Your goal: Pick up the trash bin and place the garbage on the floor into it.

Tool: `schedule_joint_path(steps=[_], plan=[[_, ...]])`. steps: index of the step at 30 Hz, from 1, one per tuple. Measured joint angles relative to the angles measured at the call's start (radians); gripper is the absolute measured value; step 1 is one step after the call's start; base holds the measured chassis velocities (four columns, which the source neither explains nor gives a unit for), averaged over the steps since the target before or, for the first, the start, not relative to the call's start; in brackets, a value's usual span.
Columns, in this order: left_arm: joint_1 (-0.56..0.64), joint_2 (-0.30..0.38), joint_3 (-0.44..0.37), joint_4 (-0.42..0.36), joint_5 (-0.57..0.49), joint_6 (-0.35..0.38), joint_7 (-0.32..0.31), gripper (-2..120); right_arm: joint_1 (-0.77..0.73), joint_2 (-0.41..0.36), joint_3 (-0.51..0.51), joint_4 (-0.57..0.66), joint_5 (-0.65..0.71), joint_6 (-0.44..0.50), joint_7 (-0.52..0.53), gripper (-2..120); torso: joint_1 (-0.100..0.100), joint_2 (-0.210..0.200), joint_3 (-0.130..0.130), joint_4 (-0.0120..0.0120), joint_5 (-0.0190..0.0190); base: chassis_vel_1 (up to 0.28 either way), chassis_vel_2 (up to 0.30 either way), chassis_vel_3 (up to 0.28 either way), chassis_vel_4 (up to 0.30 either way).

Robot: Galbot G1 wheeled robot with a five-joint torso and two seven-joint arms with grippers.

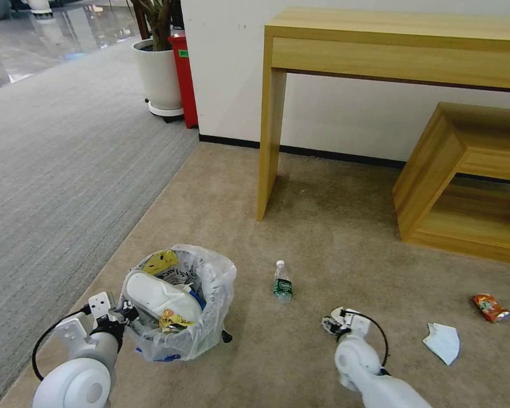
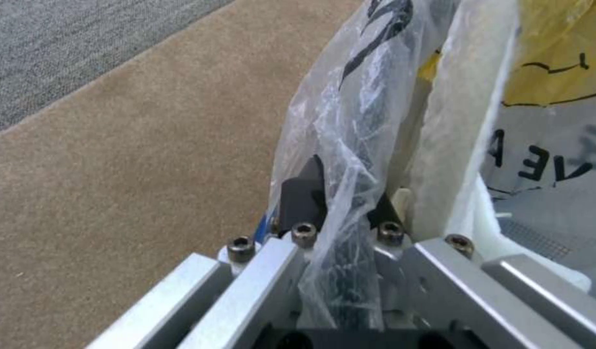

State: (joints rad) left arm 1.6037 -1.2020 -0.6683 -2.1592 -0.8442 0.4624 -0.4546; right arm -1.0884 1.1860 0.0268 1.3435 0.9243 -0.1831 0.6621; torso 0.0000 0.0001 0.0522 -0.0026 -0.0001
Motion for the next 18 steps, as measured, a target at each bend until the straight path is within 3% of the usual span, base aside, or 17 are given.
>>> schedule_joint_path(steps=[8, 18], plan=[[0.001, 0.002, -0.001, 0.0, -0.002, -0.002, 0.001, 1, 0.025, 0.01, -0.001, -0.047, -0.025, 0.025, -0.022, 88, 0.0, 0.0, 0.0, -0.0002, -0.0001, 0.0, 0.0, 0.0, 0.0], [-0.001, 0.002, 0.001, -0.002, -0.008, -0.004, 0.002, 1, 0.064, 0.033, 0.004, -0.138, -0.051, 0.054, -0.041, 70, 0.0, 0.0, 0.0, -0.0001, 0.0001, 0.0, 0.0, 0.0, 0.0]])
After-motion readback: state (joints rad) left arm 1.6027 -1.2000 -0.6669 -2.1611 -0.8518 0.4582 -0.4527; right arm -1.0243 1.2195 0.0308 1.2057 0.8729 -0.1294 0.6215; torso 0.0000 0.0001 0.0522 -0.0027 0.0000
